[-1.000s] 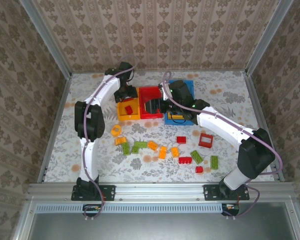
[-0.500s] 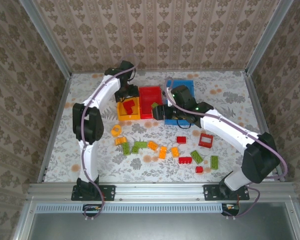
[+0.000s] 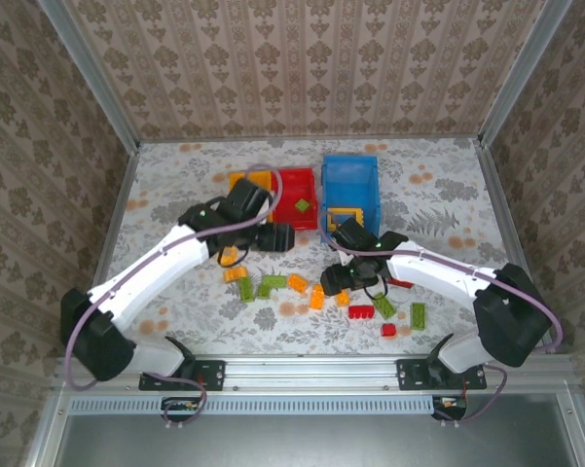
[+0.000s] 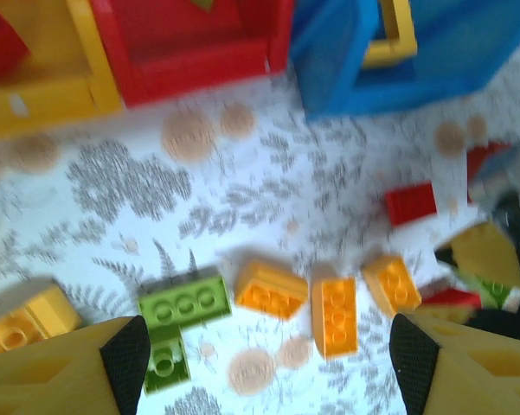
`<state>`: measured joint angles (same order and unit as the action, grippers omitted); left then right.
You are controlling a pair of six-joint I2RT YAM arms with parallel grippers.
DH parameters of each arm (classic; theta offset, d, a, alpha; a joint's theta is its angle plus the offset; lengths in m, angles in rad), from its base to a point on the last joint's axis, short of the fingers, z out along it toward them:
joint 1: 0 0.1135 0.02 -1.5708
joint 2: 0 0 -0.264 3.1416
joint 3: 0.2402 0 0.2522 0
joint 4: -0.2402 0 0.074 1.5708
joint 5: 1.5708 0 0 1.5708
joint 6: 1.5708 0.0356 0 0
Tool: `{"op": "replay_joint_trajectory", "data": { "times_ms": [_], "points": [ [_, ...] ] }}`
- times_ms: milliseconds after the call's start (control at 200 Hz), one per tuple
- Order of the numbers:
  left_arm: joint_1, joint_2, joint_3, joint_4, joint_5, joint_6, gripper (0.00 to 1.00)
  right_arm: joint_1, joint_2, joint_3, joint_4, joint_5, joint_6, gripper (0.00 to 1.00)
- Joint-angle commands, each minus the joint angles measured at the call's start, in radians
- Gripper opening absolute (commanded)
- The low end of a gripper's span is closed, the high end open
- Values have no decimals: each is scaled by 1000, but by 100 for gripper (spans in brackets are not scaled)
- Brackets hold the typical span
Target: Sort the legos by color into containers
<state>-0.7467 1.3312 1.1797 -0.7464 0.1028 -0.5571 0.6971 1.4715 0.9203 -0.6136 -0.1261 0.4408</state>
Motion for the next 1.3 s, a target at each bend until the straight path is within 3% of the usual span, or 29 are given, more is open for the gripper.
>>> {"op": "replay_joint_trajectory", "data": {
  "times_ms": [0, 325, 480, 605, 750, 975, 1295],
  "points": [
    [-21, -56, -90, 54, 25, -42, 76, 15, 47, -6, 4, 16, 51, 72],
    [-58, -125, -136, 46, -7, -42, 75, 16, 123, -41, 30, 24, 75, 53],
    [-68, -132, -143, 50, -12, -51, 75, 18, 153, -56, 52, 25, 80, 49],
    [-79, -140, -135, 53, -24, -56, 74, 18, 153, -49, 54, 58, 79, 36],
    [-92, -144, -107, 55, -45, -63, 74, 11, 47, 22, -14, 174, 64, 21],
    [-103, -114, -46, 96, -70, -67, 73, -119, 45, 240, -85, 270, 14, 20],
    [-131, 13, 85, 169, -52, 14, 73, -278, 403, 617, -36, 269, -4, 20]
  ]
}}
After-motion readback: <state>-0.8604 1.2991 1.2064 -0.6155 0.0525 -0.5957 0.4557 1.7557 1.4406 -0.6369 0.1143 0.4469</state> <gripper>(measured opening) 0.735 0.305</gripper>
